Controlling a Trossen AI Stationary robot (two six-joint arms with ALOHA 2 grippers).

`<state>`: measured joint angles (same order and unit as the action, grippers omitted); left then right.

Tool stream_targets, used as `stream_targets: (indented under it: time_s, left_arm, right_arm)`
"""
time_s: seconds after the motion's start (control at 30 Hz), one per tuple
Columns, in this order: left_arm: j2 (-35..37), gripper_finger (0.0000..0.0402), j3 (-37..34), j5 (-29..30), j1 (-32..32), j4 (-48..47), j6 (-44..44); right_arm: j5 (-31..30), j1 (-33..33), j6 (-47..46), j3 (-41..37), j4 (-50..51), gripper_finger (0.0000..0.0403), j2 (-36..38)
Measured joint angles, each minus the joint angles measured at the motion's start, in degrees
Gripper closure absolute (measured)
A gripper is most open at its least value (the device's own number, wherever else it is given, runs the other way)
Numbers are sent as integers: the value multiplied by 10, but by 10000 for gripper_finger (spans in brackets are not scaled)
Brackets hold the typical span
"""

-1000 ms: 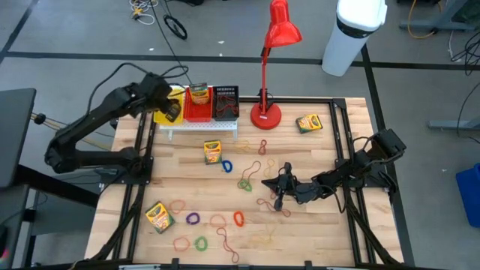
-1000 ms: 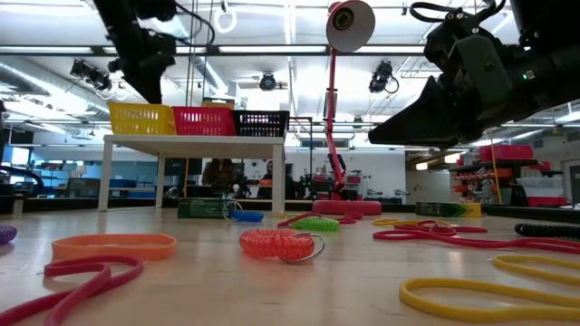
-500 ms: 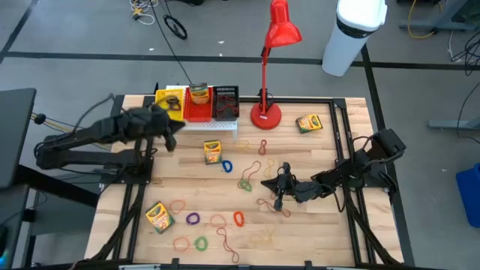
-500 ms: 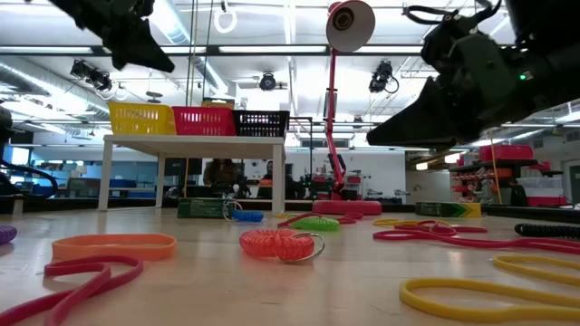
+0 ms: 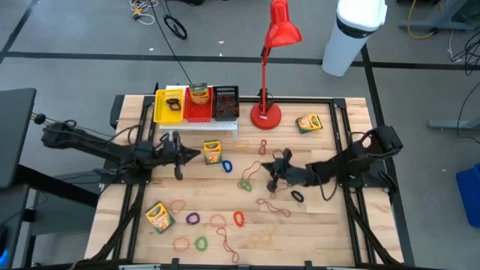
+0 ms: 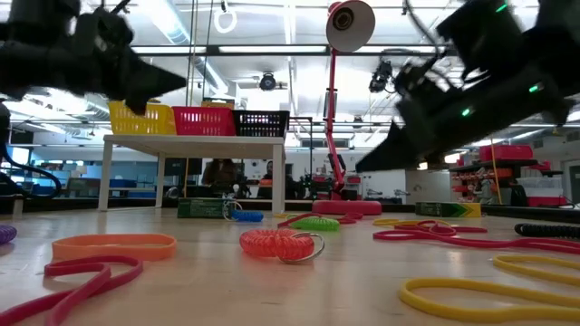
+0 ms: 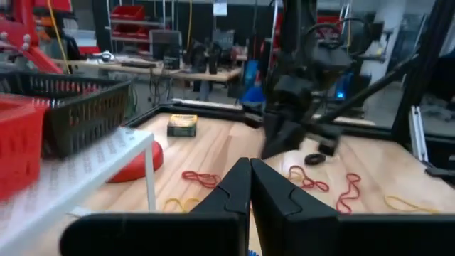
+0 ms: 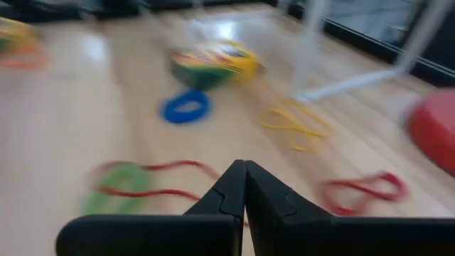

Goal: Pick & Place Office Desk Supplies
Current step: Put the red rubber band into the black bin on the shelf

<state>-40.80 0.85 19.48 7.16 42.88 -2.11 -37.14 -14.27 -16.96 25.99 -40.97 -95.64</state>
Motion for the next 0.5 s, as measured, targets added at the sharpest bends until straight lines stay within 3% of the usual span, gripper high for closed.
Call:
stream_targets:
  time_s: [0.2, 0.5]
  left_arm:
    - [-51, 391, 7, 14, 17, 13, -12]
    - [-80, 391, 8, 11, 19, 20, 0]
  right_arm:
    - [35, 67, -47, 49, 161, 365, 0]
    - [62, 135, -119, 137, 335, 231, 0]
